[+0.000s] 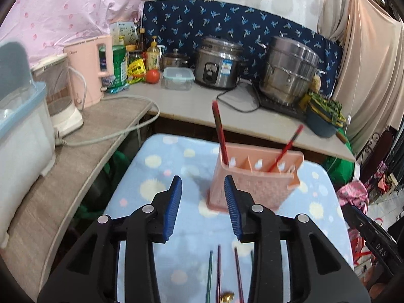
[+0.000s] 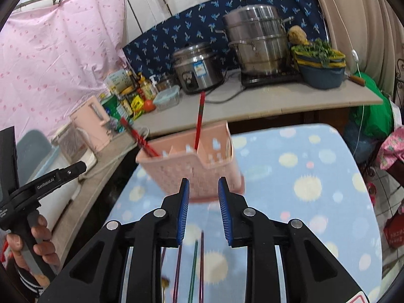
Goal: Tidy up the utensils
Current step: 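Withdraw both open tools from the basket back over the utensils, then grasp a green chopstick with the left tool while the right tool grasps a dark red chopstick, then carry both chopsticks up to the pink basket and lower them in, then open both tools and withdraw them back over the remaining utensils, then grasp a dark red chopstick with the left tool while the right tool grasps the green chopstick, then lift both chopsticks, carry them to the pink basket and drop them in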
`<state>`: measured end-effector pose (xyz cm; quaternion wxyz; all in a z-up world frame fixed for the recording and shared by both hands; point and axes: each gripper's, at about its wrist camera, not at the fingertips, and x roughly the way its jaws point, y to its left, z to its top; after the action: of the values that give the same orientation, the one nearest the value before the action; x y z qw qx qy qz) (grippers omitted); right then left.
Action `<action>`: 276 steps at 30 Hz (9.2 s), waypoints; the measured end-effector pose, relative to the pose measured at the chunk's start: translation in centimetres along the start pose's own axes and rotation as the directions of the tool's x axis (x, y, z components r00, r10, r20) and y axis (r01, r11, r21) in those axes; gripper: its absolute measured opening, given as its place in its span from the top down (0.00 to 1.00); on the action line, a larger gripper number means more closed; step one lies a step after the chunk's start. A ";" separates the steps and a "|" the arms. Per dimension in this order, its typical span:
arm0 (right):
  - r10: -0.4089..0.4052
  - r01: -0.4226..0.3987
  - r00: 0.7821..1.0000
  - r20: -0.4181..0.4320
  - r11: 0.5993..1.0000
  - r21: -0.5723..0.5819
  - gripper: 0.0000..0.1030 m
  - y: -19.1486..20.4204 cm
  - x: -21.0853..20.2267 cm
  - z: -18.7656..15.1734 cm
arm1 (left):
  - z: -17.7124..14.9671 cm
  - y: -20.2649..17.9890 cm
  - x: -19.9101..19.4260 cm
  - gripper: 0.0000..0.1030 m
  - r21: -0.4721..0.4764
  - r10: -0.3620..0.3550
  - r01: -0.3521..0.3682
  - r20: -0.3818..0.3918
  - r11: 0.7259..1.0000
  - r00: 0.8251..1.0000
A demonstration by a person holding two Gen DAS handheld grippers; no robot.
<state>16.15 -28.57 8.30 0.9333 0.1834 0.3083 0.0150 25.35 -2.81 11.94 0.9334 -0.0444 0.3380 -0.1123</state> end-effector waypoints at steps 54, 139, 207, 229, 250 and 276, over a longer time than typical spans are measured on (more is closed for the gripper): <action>-0.145 0.099 0.951 -0.273 0.980 -0.173 0.93 1.9 -0.4 -21.7 | -24.9 0.4 -1.6 0.60 0.068 -0.022 0.052 -0.381 0.996 0.924; 0.070 -0.087 0.914 0.399 0.996 0.024 0.93 2.6 -6.1 14.3 | 13.1 -3.0 -6.2 0.93 -0.033 -0.111 0.128 0.320 0.991 0.941; -0.033 0.021 0.989 -0.144 0.996 -0.084 0.70 2.5 -3.1 -13.1 | -12.8 -1.8 -1.2 0.61 0.126 0.114 -0.095 -0.152 0.987 0.982; -0.094 0.045 0.960 -0.263 0.981 -0.186 0.70 4.4 -1.3 -22.3 | -23.0 -1.3 -0.8 0.61 0.154 0.126 -0.080 -0.319 0.985 0.939; -0.116 0.071 0.958 -0.263 0.982 -0.177 0.93 3.4 -1.3 -23.0 | -24.4 -2.3 -0.9 0.61 0.138 0.035 0.015 -0.352 0.990 0.935; -0.093 0.059 0.966 -0.240 0.988 -0.145 0.93 3.1 -2.8 -21.8 | -24.2 -1.4 -1.0 0.93 0.117 0.037 0.006 -0.367 0.993 0.930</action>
<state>1.51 -18.83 -5.24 0.8982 0.1040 0.4265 0.0226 8.85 -4.08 -5.74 0.8553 0.0345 0.5002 -0.1307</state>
